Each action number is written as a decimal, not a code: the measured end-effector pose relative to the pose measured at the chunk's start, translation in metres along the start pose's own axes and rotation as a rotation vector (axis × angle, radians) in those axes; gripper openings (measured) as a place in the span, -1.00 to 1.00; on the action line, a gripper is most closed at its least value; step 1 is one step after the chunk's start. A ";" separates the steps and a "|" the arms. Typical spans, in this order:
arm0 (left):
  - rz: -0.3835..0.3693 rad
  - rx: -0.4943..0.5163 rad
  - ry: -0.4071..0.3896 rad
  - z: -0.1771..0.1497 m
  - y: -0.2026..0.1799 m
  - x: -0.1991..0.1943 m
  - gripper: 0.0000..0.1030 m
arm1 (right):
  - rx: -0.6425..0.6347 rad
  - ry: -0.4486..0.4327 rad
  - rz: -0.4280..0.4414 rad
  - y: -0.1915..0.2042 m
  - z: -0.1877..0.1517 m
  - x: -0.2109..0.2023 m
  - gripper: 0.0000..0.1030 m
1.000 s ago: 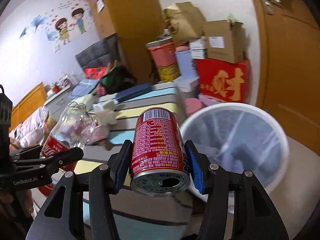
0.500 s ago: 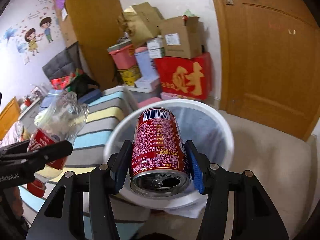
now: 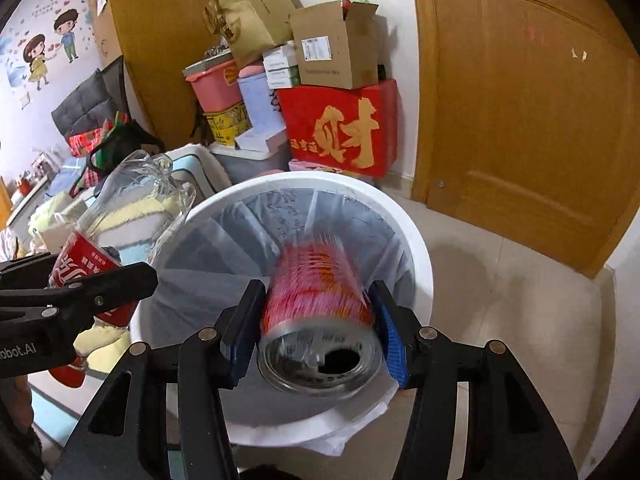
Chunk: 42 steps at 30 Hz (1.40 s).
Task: Collect trash
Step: 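Carry the can and bottle over the wastebasket and release both, then move both open grippers back toward the remaining trash on the table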
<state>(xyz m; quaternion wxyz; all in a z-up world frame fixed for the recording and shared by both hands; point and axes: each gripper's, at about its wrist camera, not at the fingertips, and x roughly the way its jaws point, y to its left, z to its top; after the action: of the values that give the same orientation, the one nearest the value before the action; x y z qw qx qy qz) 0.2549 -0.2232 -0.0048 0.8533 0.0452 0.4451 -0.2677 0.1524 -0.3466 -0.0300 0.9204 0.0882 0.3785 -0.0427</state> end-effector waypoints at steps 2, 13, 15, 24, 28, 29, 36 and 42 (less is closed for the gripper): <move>0.001 0.003 -0.008 0.002 0.001 0.003 0.22 | -0.007 -0.003 -0.015 -0.001 0.003 0.001 0.06; -0.017 -0.025 -0.044 0.002 0.009 -0.011 0.40 | -0.017 -0.006 -0.039 0.002 0.007 0.000 0.11; -0.019 -0.031 -0.047 0.002 0.011 -0.014 0.40 | -0.007 -0.006 -0.032 0.001 0.007 -0.001 0.11; 0.007 -0.057 -0.081 -0.009 0.023 -0.041 0.40 | -0.007 -0.038 -0.024 0.012 0.009 -0.012 0.11; 0.033 -0.068 -0.098 -0.015 0.031 -0.054 0.40 | -0.015 -0.055 -0.023 0.019 0.009 -0.017 0.11; 0.036 -0.070 -0.101 -0.017 0.033 -0.057 0.40 | -0.017 -0.059 -0.016 0.022 0.009 -0.018 0.11; 0.074 -0.103 -0.138 -0.033 0.049 -0.082 0.40 | -0.029 -0.089 0.016 0.041 0.006 -0.028 0.11; 0.126 -0.115 -0.175 -0.049 0.065 -0.108 0.40 | -0.048 -0.106 0.049 0.060 0.003 -0.033 0.11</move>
<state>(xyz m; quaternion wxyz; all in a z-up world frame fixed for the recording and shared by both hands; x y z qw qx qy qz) 0.2019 -0.1079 0.0400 0.9052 0.0005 0.3800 -0.1904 0.1395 -0.2875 0.0029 0.9418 0.0731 0.3277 -0.0156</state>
